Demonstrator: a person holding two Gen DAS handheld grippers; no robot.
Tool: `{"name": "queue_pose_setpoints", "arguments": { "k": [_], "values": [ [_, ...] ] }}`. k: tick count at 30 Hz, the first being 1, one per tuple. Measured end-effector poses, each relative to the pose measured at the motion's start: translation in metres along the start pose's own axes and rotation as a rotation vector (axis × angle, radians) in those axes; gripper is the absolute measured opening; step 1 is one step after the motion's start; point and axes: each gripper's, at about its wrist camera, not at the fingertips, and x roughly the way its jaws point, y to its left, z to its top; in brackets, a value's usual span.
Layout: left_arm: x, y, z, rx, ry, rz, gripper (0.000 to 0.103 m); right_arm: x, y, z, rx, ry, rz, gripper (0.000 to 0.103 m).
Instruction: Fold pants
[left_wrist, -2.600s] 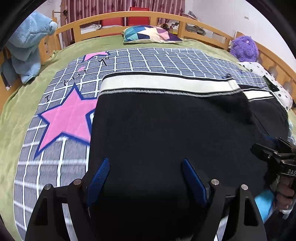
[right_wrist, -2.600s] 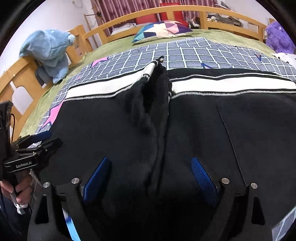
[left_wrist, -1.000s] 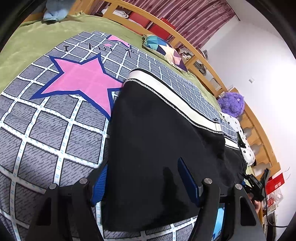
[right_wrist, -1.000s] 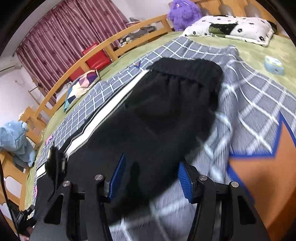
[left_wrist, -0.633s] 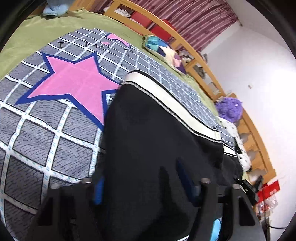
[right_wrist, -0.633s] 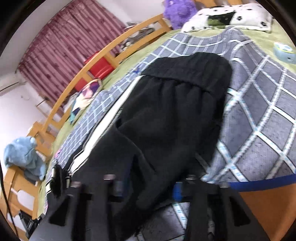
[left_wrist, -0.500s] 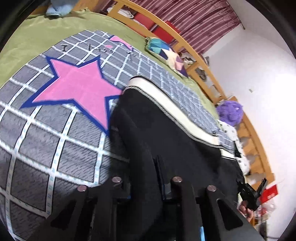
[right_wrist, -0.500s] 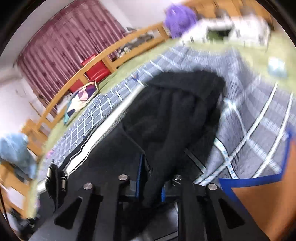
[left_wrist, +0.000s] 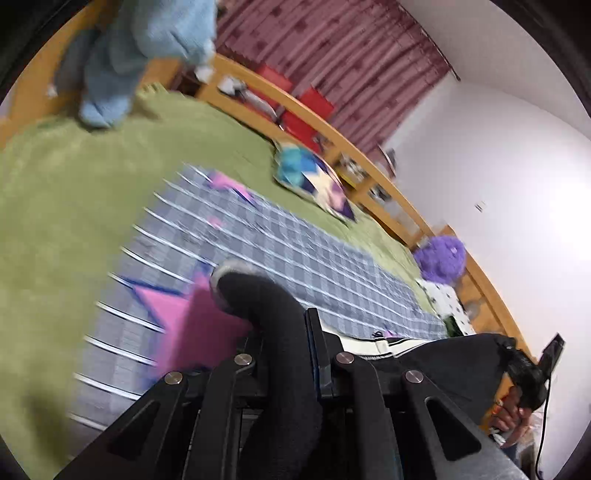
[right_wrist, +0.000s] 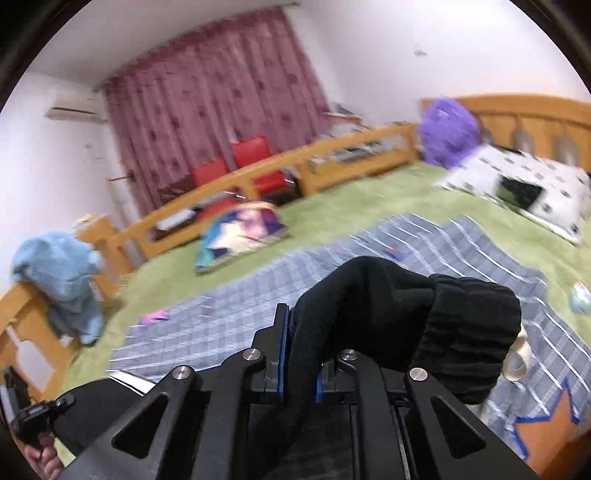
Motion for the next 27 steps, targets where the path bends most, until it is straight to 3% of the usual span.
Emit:
{"name": "queue_pose_setpoints", "arguments": {
  "k": [2,5,9,11,12,15,17,22,27],
  "values": [
    [-0.023,0.023,0.004,0.005,0.002,0.044,0.013,-0.006,0.025,-0.003,-0.010,-0.017,0.089,0.011],
    [-0.045,0.058,-0.015,0.031,0.037,0.145,0.014,-0.004,0.041,-0.032,0.000,0.042,0.159,0.011],
    [-0.039,0.106,-0.070,0.000,0.153,0.239,0.017,0.008,0.025,-0.121,0.020,0.256,0.151,0.013],
    [-0.033,0.121,-0.088,-0.026,0.175,0.292,0.036,0.009,0.004,-0.161,0.026,0.339,0.109,0.019],
    [-0.032,0.125,-0.092,-0.048,0.173,0.295,0.039,0.007,-0.008,-0.177,0.046,0.372,0.125,0.019],
    [-0.037,0.124,-0.096,-0.076,0.155,0.254,0.057,-0.014,-0.046,-0.210,0.169,0.442,0.181,0.043],
    [-0.038,0.118,-0.098,-0.061,0.146,0.260,0.066,-0.033,-0.068,-0.216,0.262,0.389,0.196,0.050],
    [-0.040,0.102,-0.107,-0.035,0.094,0.312,0.069,-0.036,-0.090,-0.207,0.432,0.313,0.282,0.059],
    [-0.047,0.107,-0.110,-0.104,0.064,0.294,0.070,0.021,-0.089,-0.195,0.633,0.341,0.322,0.073]
  ]
}}
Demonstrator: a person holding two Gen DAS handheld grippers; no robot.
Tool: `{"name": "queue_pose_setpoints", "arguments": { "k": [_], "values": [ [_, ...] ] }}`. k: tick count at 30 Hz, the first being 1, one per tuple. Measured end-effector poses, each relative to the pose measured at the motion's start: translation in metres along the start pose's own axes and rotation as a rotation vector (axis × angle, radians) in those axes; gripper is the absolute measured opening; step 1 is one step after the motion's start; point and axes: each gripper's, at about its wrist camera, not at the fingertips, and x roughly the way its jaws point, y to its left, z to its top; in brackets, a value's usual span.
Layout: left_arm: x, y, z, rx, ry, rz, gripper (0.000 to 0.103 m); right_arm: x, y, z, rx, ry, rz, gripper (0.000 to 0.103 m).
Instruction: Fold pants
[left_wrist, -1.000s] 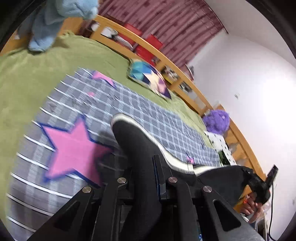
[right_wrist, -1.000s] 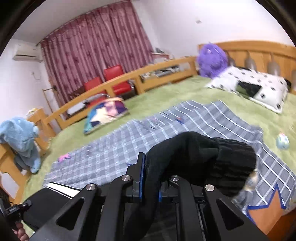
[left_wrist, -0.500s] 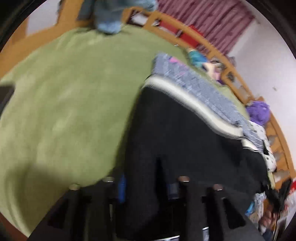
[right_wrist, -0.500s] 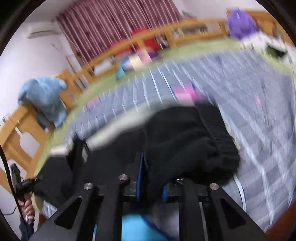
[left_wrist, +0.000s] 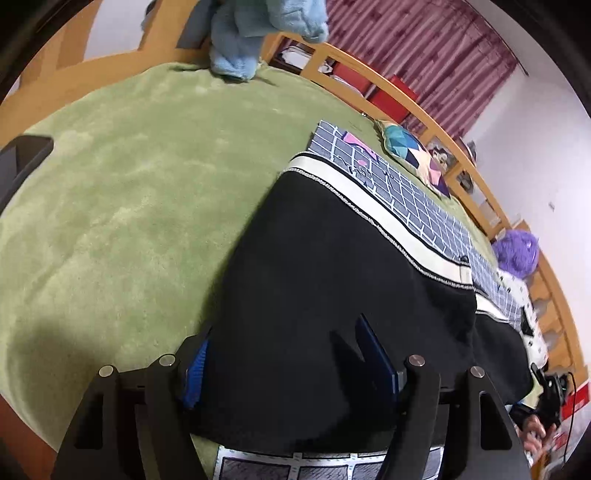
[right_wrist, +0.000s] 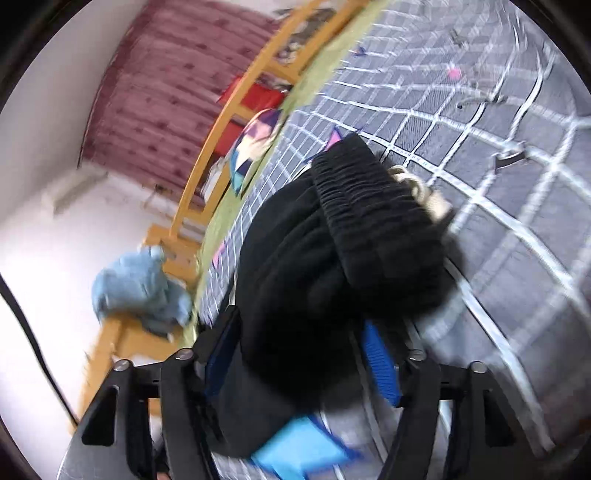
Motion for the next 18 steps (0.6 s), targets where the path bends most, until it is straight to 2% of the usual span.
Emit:
{"name": "queue_pose_setpoints", "arguments": {
  "k": [1,2,3,4,5,7,9,11,12,14,16,17,18],
  "values": [
    [0.000,0.002,0.000,-0.014,0.000,-0.005,0.070,0.004,0.000,0.005,0.029,-0.012,0.008,0.077],
    [-0.001,0.003,0.000,-0.019,-0.002,-0.005,0.070,0.008,0.001,0.018,0.079,-0.054,0.009,0.076],
    [-0.001,0.002,0.000,-0.020,-0.002,-0.001,0.070,0.010,0.003,0.026,0.089,-0.083,-0.006,0.071],
    [0.000,0.000,0.000,-0.014,0.001,0.006,0.070,0.012,0.009,0.039,0.087,-0.117,-0.059,0.038],
    [0.000,-0.004,0.000,-0.002,0.002,0.008,0.069,0.013,0.018,0.056,0.048,-0.137,-0.119,0.014],
    [-0.005,-0.016,0.000,0.049,-0.011,0.003,0.069,0.003,0.053,0.086,-0.106,-0.139,-0.047,0.005],
    [-0.012,-0.028,0.000,0.103,-0.041,0.004,0.069,-0.021,0.091,0.090,-0.295,-0.203,-0.015,0.005],
    [-0.017,-0.039,-0.001,0.147,-0.053,0.012,0.070,-0.033,0.100,0.082,-0.416,-0.234,0.002,0.006],
    [-0.017,-0.041,0.000,0.150,-0.047,0.007,0.070,-0.030,0.095,0.080,-0.442,-0.218,-0.028,0.006],
    [-0.015,-0.041,0.001,0.145,-0.024,-0.010,0.070,-0.015,0.063,0.074,-0.437,-0.129,-0.160,0.011],
    [-0.013,-0.041,0.002,0.152,-0.017,0.000,0.070,-0.001,0.019,0.063,-0.373,0.015,-0.266,0.011],
    [-0.012,-0.042,0.003,0.163,-0.016,0.010,0.070,-0.007,0.007,0.058,-0.364,0.030,-0.267,0.011],
    [-0.012,-0.044,0.005,0.167,-0.015,0.018,0.070,-0.015,0.003,0.051,-0.367,0.025,-0.231,0.011]
  ]
}}
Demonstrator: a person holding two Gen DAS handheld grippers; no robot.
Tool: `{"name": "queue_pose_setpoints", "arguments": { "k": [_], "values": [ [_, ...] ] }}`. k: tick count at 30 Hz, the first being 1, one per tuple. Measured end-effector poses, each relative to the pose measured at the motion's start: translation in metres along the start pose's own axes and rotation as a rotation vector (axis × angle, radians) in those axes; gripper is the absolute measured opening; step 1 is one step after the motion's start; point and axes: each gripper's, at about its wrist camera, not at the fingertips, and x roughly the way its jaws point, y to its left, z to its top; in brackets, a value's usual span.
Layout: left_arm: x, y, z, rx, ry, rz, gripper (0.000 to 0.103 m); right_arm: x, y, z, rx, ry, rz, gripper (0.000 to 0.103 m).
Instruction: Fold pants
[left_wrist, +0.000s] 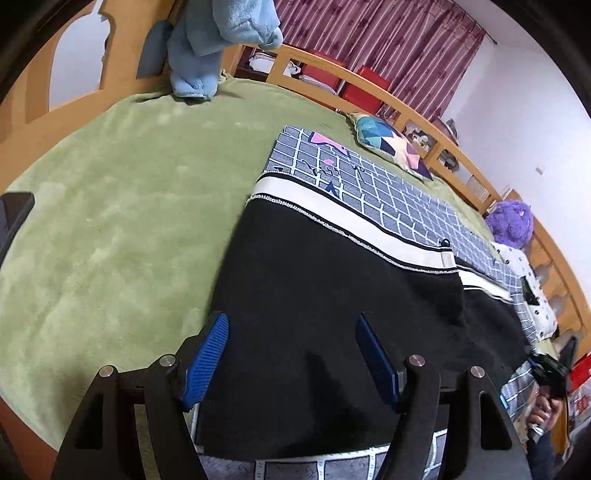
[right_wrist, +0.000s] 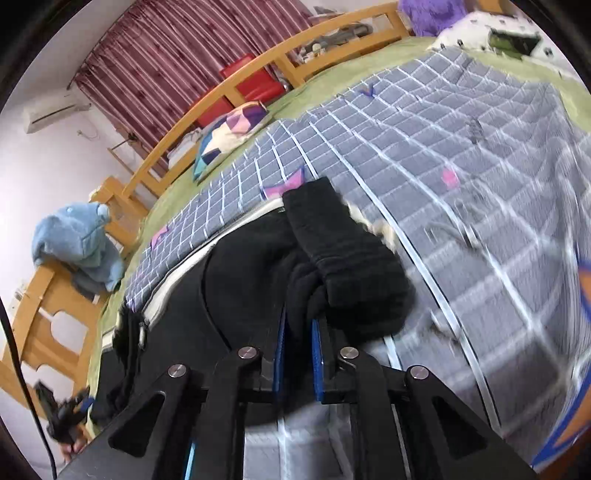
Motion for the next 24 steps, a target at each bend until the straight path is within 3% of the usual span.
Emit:
{"name": "queue_pose_setpoints", "arguments": {
  "k": [1,2,3,6,10,12,13,14,16,19,22,24],
  "values": [
    [0.000,-0.002,0.003,0.002,0.000,0.006,0.070,-0.008,0.002,-0.004,-0.011,-0.016,-0.008,0.021],
    [0.000,-0.005,0.007,0.001,-0.003,0.003,0.070,-0.017,0.011,-0.006,-0.047,-0.037,-0.068,0.032],
    [-0.001,-0.011,0.012,0.003,-0.009,-0.006,0.070,-0.025,0.026,-0.006,-0.103,-0.072,-0.121,0.033],
    [-0.006,-0.036,0.022,0.035,-0.046,-0.038,0.070,-0.031,0.067,0.001,-0.210,-0.115,-0.137,0.033],
    [0.009,-0.068,0.012,0.126,-0.018,-0.007,0.070,-0.019,0.095,-0.002,-0.304,-0.121,-0.112,0.050],
    [0.028,-0.080,-0.011,0.183,0.050,0.006,0.070,0.006,0.092,-0.008,-0.314,-0.072,-0.149,0.051],
    [0.043,-0.083,-0.028,0.208,0.124,-0.004,0.070,0.020,0.086,-0.010,-0.311,-0.037,-0.187,0.050],
    [0.047,-0.087,-0.044,0.251,0.117,0.029,0.069,0.039,0.078,-0.017,-0.311,0.015,-0.228,0.049],
    [0.037,-0.102,-0.063,0.358,0.034,0.098,0.070,0.046,0.088,-0.033,-0.387,0.005,-0.285,0.049],
    [0.032,-0.105,-0.061,0.332,0.056,0.082,0.071,0.041,0.119,-0.038,-0.458,0.034,-0.388,0.050],
    [0.030,-0.096,-0.055,0.272,0.067,0.033,0.071,0.034,0.165,-0.041,-0.504,0.020,-0.338,0.053],
    [0.027,-0.095,-0.056,0.271,0.066,0.023,0.071,0.036,0.197,-0.052,-0.542,0.036,-0.217,0.053]
  ]
}}
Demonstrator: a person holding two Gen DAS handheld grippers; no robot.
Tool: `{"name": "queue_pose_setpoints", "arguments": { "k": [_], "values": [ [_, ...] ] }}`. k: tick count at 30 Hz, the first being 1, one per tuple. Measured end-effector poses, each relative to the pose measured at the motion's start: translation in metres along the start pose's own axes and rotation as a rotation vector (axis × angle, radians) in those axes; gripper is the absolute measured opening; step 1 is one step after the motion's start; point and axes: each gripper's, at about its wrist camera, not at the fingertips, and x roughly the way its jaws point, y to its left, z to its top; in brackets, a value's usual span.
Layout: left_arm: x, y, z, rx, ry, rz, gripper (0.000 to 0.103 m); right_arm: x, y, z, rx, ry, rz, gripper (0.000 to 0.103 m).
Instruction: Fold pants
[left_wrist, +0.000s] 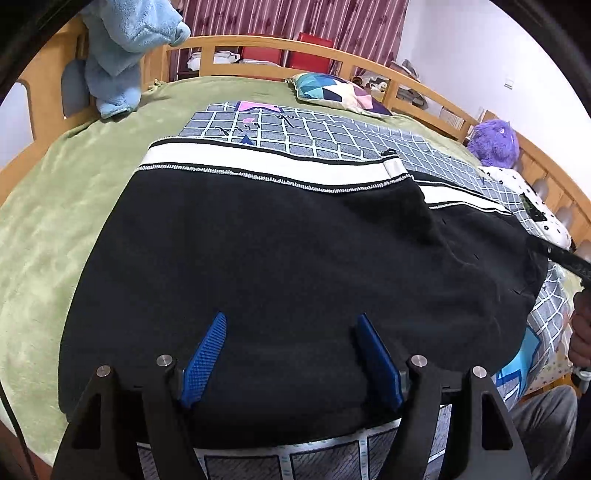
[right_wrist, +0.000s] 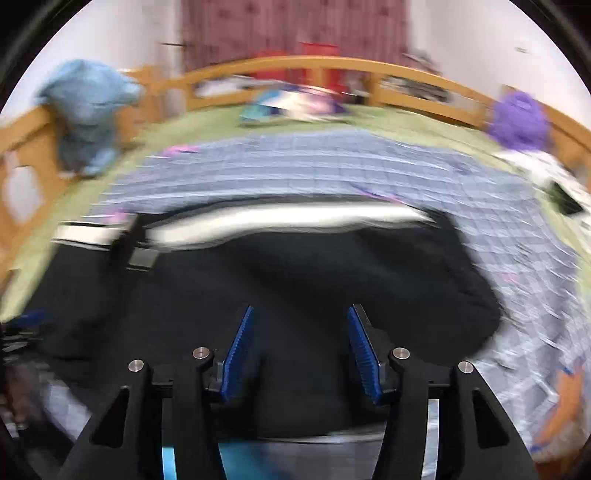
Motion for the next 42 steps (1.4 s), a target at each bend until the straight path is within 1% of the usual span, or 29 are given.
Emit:
{"name": "queue_pose_setpoints", "arguments": {
  "k": [2,5,6,8,10,11,12,14,15,17,18,19,21,23,25,27,28,29,30,31,33,34,35,36,37,38,39,40,42],
  "values": [
    [-0.001,0.000,0.000,0.004,-0.001,0.001,0.071,-0.001,0.038,0.004,-0.040,-0.016,0.087,0.053],
    [0.003,0.000,0.005,0.000,0.000,-0.009,0.072,0.005,0.095,-0.008,-0.114,-0.027,0.204,0.053],
    [0.000,0.002,0.005,0.005,-0.001,-0.002,0.072,0.009,0.111,-0.015,-0.138,-0.019,0.224,0.053],
    [-0.012,0.007,0.009,0.025,-0.017,0.040,0.071,0.018,0.140,-0.035,-0.207,0.016,0.253,0.051],
    [-0.023,0.011,0.016,0.043,-0.044,0.063,0.072,0.037,0.157,-0.066,-0.290,0.104,0.213,0.050],
    [-0.031,0.014,0.019,0.053,-0.062,0.067,0.072,0.037,0.159,-0.074,-0.300,0.101,0.207,0.050],
    [-0.036,0.017,0.024,0.058,-0.078,0.065,0.072,0.029,0.158,-0.080,-0.300,0.060,0.205,0.051],
    [-0.038,0.024,0.028,0.054,-0.090,0.061,0.074,0.019,0.157,-0.077,-0.319,0.085,0.231,0.050],
    [-0.034,0.028,0.027,0.045,-0.087,0.064,0.074,0.014,0.155,-0.071,-0.307,0.090,0.253,0.050],
    [-0.018,0.038,0.020,0.014,-0.054,0.082,0.074,0.007,0.147,-0.053,-0.273,0.060,0.285,0.050],
    [-0.007,0.043,0.014,-0.008,-0.023,0.082,0.074,0.005,0.142,-0.044,-0.262,0.031,0.274,0.051],
    [-0.002,0.045,0.010,-0.017,-0.015,0.079,0.074,0.006,0.141,-0.030,-0.250,-0.002,0.251,0.051],
    [-0.003,0.042,0.005,0.016,-0.055,0.102,0.074,0.017,0.145,-0.007,-0.226,-0.025,0.247,0.051],
    [-0.006,0.038,0.007,0.037,-0.079,0.116,0.074,0.038,0.151,0.015,-0.194,-0.035,0.240,0.052],
    [-0.007,0.042,0.008,0.023,-0.093,0.098,0.074,0.060,0.155,0.031,-0.167,-0.038,0.212,0.052],
    [-0.005,0.051,0.009,-0.012,-0.090,0.071,0.074,0.092,0.159,0.048,-0.155,0.002,0.165,0.051],
    [-0.005,0.055,0.010,-0.027,-0.090,0.057,0.074,0.120,0.162,0.055,-0.177,0.090,0.127,0.034],
    [-0.007,0.060,0.011,-0.044,-0.102,0.035,0.074,0.139,0.162,0.056,-0.180,0.160,0.135,0.023],
    [-0.010,0.062,0.010,-0.051,-0.113,0.029,0.074,0.150,0.160,0.059,-0.175,0.187,0.143,0.021],
    [-0.013,0.065,0.011,-0.063,-0.128,0.028,0.074,0.147,0.156,0.065,-0.179,0.141,0.158,0.015],
    [-0.016,0.067,0.010,-0.066,-0.149,0.040,0.074,0.134,0.149,0.074,-0.149,0.098,0.197,0.015],
    [-0.016,0.068,0.010,-0.062,-0.156,0.049,0.074,0.135,0.149,0.074,-0.135,0.106,0.201,0.016],
    [-0.014,0.068,0.010,-0.057,-0.152,0.064,0.074,0.142,0.152,0.069,-0.140,0.135,0.179,0.021],
    [-0.011,0.068,0.011,-0.055,-0.139,0.067,0.074,0.150,0.159,0.060,-0.191,0.167,0.134,0.024],
    [-0.010,0.068,0.011,-0.055,-0.133,0.068,0.074,0.149,0.169,0.052,-0.301,0.141,0.088,0.028],
    [-0.011,0.069,0.011,-0.058,-0.136,0.064,0.074,0.144,0.175,0.048,-0.353,0.129,0.071,0.030],
    [-0.014,0.070,0.010,-0.065,-0.142,0.053,0.074,0.137,0.174,0.049,-0.362,0.134,0.056,0.030],
    [-0.017,0.072,0.010,-0.070,-0.144,0.048,0.074,0.132,0.172,0.052,-0.330,0.133,0.056,0.030],
    [-0.026,0.078,0.009,-0.095,-0.149,0.043,0.074,0.102,0.157,0.048,-0.210,0.099,0.094,0.031]
  ]
}}
